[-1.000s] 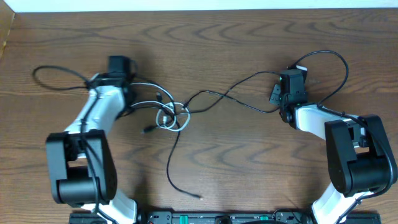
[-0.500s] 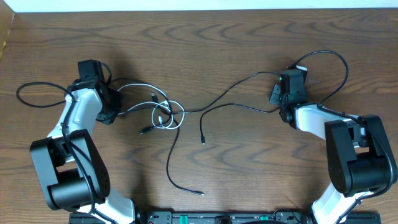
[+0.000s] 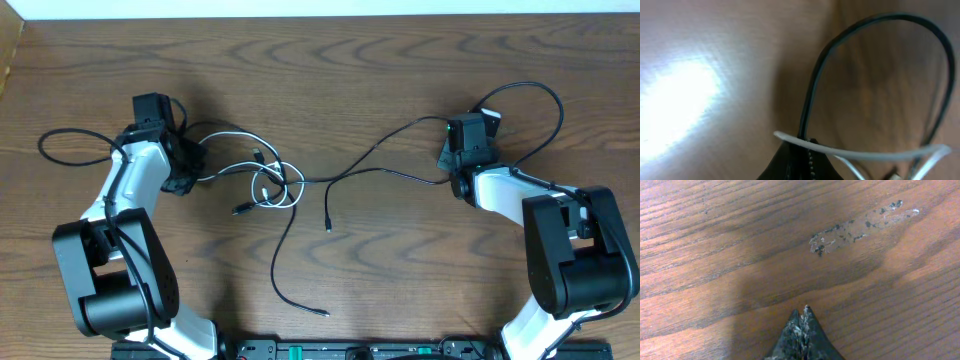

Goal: Untangle cables
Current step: 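Pull the left gripper back left, dragging the bundle leftward, then move the right gripper left and down toward the black cable at center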

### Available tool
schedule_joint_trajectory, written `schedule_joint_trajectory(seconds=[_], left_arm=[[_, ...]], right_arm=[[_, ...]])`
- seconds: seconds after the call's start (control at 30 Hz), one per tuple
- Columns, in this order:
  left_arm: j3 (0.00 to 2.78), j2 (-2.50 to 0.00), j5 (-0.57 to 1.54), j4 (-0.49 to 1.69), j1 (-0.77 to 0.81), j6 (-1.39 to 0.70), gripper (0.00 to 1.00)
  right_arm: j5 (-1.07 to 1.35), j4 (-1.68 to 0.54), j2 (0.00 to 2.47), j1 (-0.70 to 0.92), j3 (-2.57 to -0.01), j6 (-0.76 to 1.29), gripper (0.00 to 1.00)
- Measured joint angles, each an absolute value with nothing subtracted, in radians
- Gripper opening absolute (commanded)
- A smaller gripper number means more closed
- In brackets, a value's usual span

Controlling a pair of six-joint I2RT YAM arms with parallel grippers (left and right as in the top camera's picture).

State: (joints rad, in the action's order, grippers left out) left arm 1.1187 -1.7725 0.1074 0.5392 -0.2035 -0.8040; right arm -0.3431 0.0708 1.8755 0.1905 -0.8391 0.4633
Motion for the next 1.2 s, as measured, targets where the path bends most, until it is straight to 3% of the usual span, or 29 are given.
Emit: schedule_joint_trajectory(seconds=[0.13, 0.43, 0.57, 0.87, 1.03, 1.2], left_arm=[[1.118, -1.773, 0.209, 0.476, -0.194, -0.724, 0.08], [1.118, -1.773, 0.287, 0.463, -0.160, -0.660, 0.08], [1.118, -1.773, 0.290, 0.463, -0.160, -0.653, 0.08], [1.118, -1.773, 0.290, 0.463, -0.160, -0.653, 0.08], [1.118, -1.773, 0.291, 0.463, -0.160, -0.653, 0.08], [1.118, -1.773, 0.291, 0.464, -0.160, -0.653, 0.08]], right_arm=[[-0.257, -0.015, 1.858, 0.181, -0.882, 0.422, 0.15], [0.206, -0.191, 1.769, 0.237, -0.926, 0.339, 0.67], [0.292, -0.180, 1.707, 0.280, -0.935, 0.336, 0.80], [0.336, -0.179, 1.694, 0.367, -0.942, 0.314, 0.99], [0.297, -0.236, 1.694, 0.374, -0.942, 0.303, 0.99], [0.096, -0.376, 1.694, 0.344, -0.942, 0.307, 0.99]])
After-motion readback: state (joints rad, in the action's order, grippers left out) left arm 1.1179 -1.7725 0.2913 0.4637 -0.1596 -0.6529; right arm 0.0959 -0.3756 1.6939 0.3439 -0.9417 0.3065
